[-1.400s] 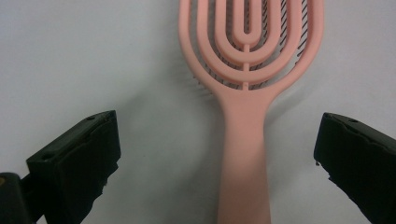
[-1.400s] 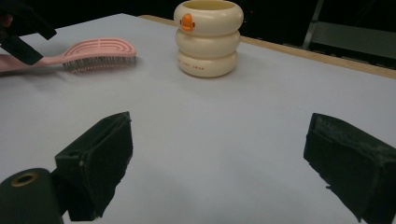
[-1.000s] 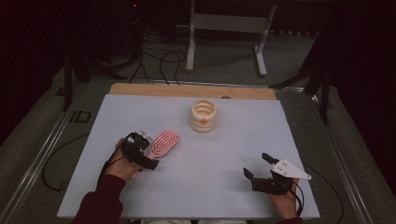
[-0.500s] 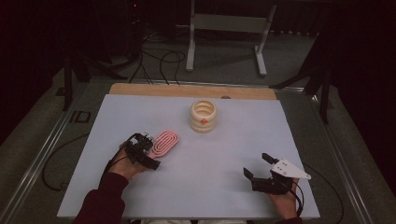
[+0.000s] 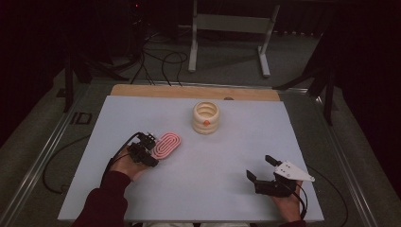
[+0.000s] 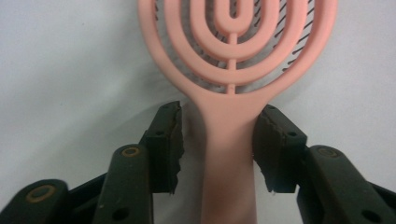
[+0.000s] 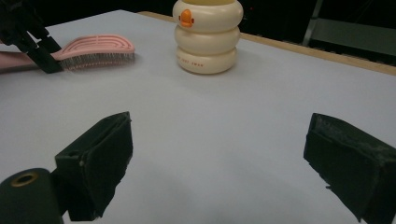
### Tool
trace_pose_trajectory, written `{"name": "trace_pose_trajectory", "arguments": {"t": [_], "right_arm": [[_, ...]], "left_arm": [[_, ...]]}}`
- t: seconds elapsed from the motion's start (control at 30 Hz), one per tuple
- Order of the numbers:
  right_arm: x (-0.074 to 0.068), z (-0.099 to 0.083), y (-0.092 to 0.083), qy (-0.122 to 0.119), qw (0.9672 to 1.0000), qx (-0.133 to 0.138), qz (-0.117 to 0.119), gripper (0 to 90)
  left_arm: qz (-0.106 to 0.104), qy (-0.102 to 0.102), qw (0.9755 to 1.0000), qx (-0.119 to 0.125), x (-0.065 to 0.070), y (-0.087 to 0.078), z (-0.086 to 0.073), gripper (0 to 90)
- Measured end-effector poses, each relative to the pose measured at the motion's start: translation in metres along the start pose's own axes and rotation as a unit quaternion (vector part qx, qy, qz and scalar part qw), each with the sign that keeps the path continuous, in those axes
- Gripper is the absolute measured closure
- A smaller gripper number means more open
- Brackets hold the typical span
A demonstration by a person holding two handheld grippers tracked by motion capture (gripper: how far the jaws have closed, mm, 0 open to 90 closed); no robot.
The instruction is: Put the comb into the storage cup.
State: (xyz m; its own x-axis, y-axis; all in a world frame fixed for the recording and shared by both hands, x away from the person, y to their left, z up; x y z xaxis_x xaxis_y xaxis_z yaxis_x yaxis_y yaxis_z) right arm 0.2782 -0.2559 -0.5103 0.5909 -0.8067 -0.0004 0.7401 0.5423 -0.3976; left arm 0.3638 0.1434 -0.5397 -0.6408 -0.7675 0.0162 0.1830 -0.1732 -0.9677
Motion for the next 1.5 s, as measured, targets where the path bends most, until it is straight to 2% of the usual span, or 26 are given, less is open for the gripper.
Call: {"name": "trace_pose_trajectory", "arguments": {"t": [0.2,0.67,0.87,1.0,1.5], "right_arm": [[0.0,0.0,0.0,0.0,1.0,-0.001,0.0,8.1],[0.001,0.0,0.0,-0.003,1.0,-0.001,-0.002,8.1],[0.001,-0.001,0.001,-0.003,1.0,-0.004,0.0,8.1],[0.001,-0.001,0.001,-0.003,1.0,-0.005,-0.001,8.1],[0.001,-0.001,0.001,-0.003,1.0,-0.005,0.0,8.1]], "left_arm": [[-0.003,0.005,0.9998,-0.018,0.003,0.0,0.004,64.6],[-0.002,0.008,0.9996,-0.027,0.002,-0.001,0.004,68.0],[0.005,0.008,0.9997,-0.023,0.003,-0.002,0.004,68.9],[0.005,0.002,0.9999,-0.01,0.003,-0.006,0.004,69.4],[0.012,-0.001,0.9998,0.017,0.002,-0.018,0.003,69.7]]}}
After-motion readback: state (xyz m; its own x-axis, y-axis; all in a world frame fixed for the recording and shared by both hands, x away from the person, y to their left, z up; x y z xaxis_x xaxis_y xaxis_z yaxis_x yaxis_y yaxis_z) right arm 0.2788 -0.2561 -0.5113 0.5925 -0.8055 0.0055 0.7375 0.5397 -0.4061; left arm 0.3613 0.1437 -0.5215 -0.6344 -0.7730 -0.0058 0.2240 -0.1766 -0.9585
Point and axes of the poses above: each handheld gripper's, and its own axes: y roughly forward along the jaws, z roughly out of its top, x roughly to its right, the point moved 5 cm from there along y, roughly forward along the jaws, and after that the axes turned 2 degrees about -x, right-handed, at the moved point
